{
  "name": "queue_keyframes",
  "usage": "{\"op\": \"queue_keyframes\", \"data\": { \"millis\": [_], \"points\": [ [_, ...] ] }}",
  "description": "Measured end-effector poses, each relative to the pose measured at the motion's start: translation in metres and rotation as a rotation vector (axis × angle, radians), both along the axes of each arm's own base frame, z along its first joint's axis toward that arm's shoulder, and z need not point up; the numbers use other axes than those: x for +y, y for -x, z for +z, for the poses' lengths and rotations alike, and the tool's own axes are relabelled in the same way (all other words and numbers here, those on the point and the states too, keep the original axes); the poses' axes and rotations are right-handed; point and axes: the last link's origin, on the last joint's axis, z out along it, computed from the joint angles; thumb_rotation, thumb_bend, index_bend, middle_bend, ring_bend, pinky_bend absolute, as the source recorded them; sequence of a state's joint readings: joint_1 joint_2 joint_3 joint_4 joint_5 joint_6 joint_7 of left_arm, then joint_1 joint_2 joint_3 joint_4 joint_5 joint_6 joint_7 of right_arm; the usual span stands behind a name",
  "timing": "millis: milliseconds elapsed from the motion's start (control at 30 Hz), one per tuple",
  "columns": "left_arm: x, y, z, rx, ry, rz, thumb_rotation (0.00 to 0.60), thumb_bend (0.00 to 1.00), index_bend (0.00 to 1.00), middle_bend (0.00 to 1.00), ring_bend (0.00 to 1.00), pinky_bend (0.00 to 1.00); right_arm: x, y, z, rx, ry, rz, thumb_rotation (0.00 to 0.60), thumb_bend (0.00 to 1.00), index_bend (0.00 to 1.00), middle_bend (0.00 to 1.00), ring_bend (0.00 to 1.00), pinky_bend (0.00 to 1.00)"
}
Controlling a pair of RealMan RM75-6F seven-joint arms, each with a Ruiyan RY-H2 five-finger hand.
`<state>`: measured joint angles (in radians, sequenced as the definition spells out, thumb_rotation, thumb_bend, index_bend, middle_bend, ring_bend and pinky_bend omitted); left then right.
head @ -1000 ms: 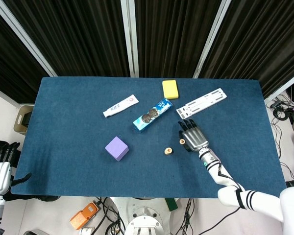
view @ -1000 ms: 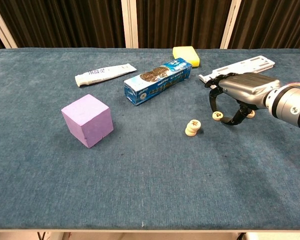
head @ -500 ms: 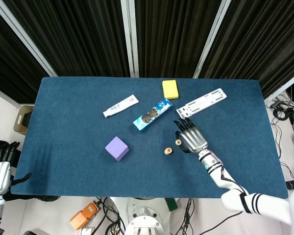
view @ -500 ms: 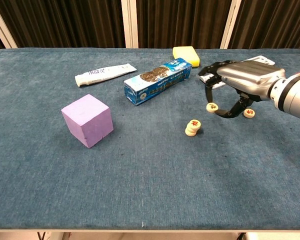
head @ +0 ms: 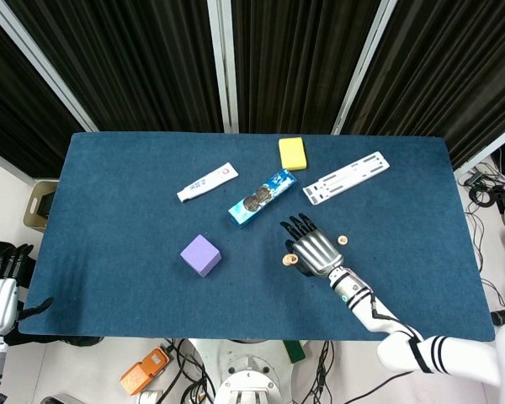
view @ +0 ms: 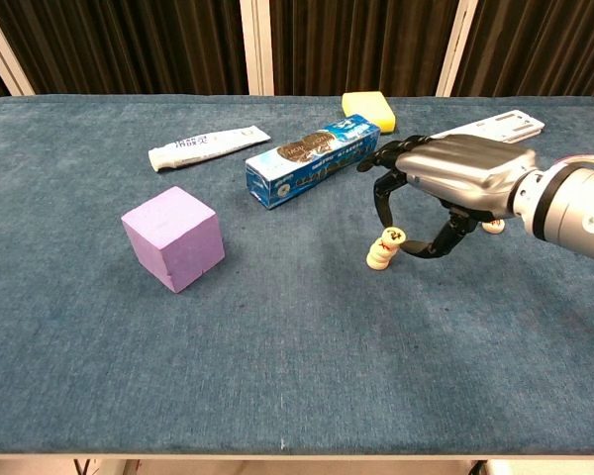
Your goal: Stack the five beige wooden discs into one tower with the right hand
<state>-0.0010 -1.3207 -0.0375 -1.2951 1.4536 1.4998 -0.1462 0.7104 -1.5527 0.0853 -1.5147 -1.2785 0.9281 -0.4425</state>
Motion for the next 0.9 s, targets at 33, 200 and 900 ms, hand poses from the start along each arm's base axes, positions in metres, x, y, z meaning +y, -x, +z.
{"op": "queue_keyframes", "data": {
  "millis": [33, 200, 900],
  "points": [
    [0.0, 0.0001, 0.0, 0.0, 0.0, 0.0, 0.6, 0.05, 0.09, 0.08, 0.02, 0.0, -0.0003, -0.0004, -0.0003, 0.0, 0.001, 0.0, 0.6, 0.5, 0.53, 0.14, 0.04, 0.08],
    [-0.0006, 0.0018, -0.0006, -0.002, 0.001, 0.006, 0.6, 0.05, 0.09, 0.08, 0.02, 0.0, -0.0019, -0.0009, -0.0011, 0.007, 0.005, 0.0, 0.6, 0.5, 0.53, 0.14, 0.04, 0.08],
    [-0.0002, 0.0044, -0.0022, -0.006, 0.004, 0.011, 0.6, 0.05, 0.09, 0.08, 0.02, 0.0, -0.0008, -0.0022, -0.0017, -0.003, 0.009, 0.008, 0.6, 0.5, 0.47, 0.14, 0.04, 0.08]
  ]
}}
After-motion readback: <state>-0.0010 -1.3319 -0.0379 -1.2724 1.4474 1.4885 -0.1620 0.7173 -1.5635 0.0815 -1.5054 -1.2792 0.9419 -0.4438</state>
